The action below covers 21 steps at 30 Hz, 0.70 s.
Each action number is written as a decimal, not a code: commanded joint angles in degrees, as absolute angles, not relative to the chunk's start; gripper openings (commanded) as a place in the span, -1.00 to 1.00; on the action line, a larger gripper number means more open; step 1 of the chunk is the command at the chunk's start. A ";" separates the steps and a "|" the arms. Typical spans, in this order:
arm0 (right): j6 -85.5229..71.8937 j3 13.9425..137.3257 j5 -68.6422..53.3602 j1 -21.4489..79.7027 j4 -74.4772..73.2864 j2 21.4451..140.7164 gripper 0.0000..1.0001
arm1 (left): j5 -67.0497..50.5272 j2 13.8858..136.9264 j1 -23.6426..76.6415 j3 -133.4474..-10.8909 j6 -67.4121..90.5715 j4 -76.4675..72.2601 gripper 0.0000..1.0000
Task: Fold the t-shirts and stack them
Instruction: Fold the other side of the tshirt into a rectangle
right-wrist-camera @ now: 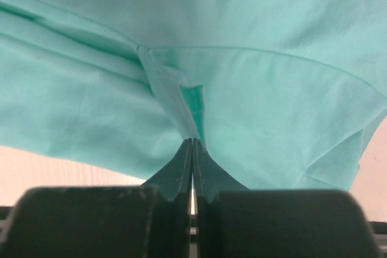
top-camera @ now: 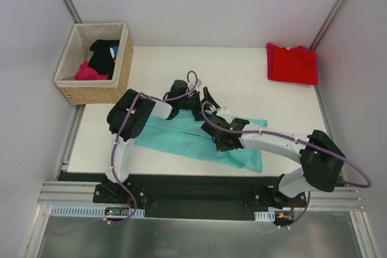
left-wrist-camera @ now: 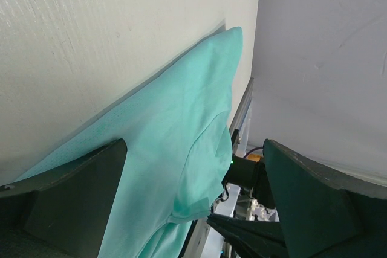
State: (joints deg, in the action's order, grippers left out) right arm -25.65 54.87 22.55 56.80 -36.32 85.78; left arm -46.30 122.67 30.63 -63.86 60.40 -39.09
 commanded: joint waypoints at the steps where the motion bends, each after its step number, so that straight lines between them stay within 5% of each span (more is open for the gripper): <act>1: -28.91 55.37 24.26 59.67 -40.51 84.02 -0.99 | -44.65 122.96 30.23 -63.98 57.39 -34.63 0.98; 21: -24.44 61.61 36.13 51.15 -42.81 85.85 -0.99 | -44.21 122.17 30.32 -62.67 56.95 -34.54 0.98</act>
State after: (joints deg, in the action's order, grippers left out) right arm -27.29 60.90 35.14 52.97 -44.40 81.89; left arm -46.28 122.65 30.65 -63.94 60.18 -38.70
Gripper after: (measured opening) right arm 0.012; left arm 0.990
